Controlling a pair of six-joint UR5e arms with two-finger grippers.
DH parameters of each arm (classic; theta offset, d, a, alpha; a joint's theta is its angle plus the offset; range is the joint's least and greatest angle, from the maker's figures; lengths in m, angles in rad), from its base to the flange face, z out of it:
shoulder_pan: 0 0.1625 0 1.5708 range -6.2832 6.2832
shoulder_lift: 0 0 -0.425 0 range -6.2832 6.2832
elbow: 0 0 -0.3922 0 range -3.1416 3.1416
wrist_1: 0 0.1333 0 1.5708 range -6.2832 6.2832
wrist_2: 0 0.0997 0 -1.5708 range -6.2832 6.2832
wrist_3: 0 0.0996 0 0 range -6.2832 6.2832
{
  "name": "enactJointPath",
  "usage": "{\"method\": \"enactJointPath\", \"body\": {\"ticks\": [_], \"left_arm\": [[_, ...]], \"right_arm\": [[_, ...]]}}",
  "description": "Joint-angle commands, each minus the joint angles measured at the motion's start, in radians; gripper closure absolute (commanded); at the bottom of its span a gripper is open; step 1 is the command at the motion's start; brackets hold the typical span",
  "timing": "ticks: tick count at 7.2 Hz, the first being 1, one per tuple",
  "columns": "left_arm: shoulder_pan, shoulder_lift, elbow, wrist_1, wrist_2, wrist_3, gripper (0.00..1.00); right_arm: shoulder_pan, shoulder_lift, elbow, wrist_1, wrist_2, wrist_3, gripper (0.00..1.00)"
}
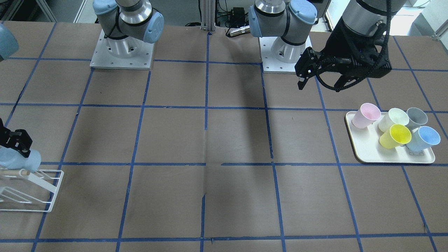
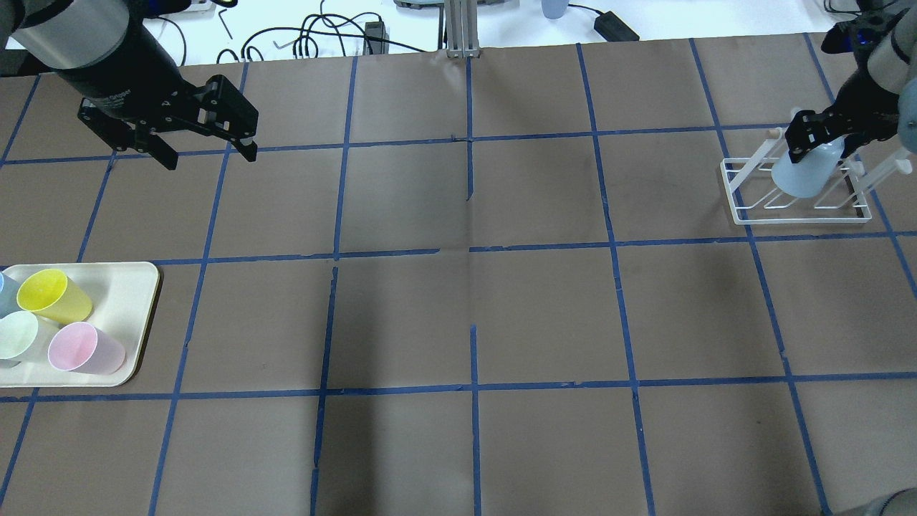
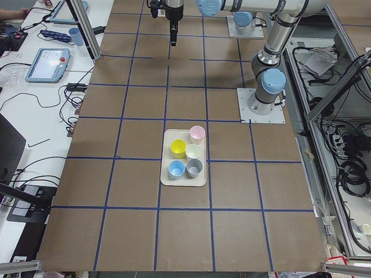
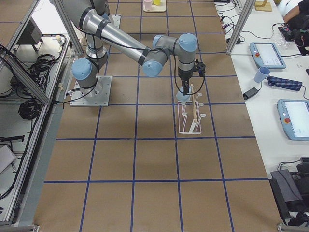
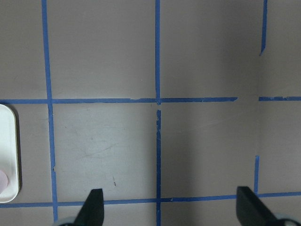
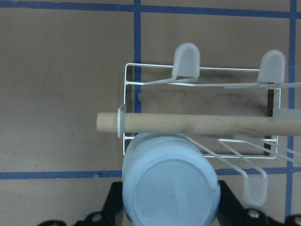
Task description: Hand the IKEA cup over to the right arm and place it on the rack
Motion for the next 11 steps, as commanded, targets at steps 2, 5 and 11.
{"method": "enactJointPath", "body": {"ticks": [2, 5, 11], "left_arm": [[0.000, -0.001, 0.005, -0.006, 0.004, -0.005, 0.00], [0.000, -0.007, 0.020, -0.017, 0.003, -0.006, 0.00], [0.002, -0.029, 0.063, -0.060, 0.004, -0.006, 0.00]], "right_arm": [[0.000, 0.000, -0.003, 0.003, 0.004, -0.005, 0.28], [0.000, 0.000, -0.013, -0.001, 0.005, -0.005, 0.00], [0.010, -0.156, -0.148, 0.323, 0.004, -0.002, 0.00]]}}
